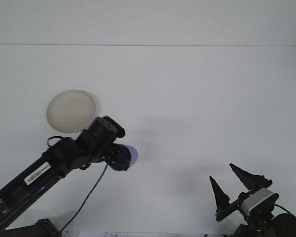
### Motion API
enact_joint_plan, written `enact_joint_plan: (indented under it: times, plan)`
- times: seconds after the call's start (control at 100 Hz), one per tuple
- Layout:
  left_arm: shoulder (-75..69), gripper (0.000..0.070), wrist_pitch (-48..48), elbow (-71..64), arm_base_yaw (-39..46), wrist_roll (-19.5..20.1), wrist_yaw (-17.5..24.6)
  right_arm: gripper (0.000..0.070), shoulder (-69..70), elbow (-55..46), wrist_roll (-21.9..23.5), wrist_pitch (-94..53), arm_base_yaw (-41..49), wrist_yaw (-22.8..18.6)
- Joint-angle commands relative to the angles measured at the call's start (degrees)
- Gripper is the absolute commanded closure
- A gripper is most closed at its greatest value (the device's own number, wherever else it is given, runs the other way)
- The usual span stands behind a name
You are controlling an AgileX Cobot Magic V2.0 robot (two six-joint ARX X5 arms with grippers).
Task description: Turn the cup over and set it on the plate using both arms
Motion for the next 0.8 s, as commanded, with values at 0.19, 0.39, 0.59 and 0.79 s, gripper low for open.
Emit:
enact_joint_plan:
  times: [0.19,0.39,0.59,0.79]
  plan:
    - [1.42,0.0696,-3.17,11.23,23.45,5.20,-0.98,0.0194,0.09,0.33,0.20,0.33,0.48,0.24]
    - [12.87,0.0695,-6.64,22.03,36.02,3.45,-0.94,0.0194,0.09,0.33,0.17,0.28,0.48,0.24]
    - [24.63,0.0695,-7.30,26.95,40.30,3.15,-0.92,0.0194,0.09,0.33,0.17,0.20,0.48,0.24]
    - [31.47,0.0695,-3.69,27.43,41.62,3.13,-0.94,0.0194,0.09,0.33,0.20,0.17,0.48,0.24]
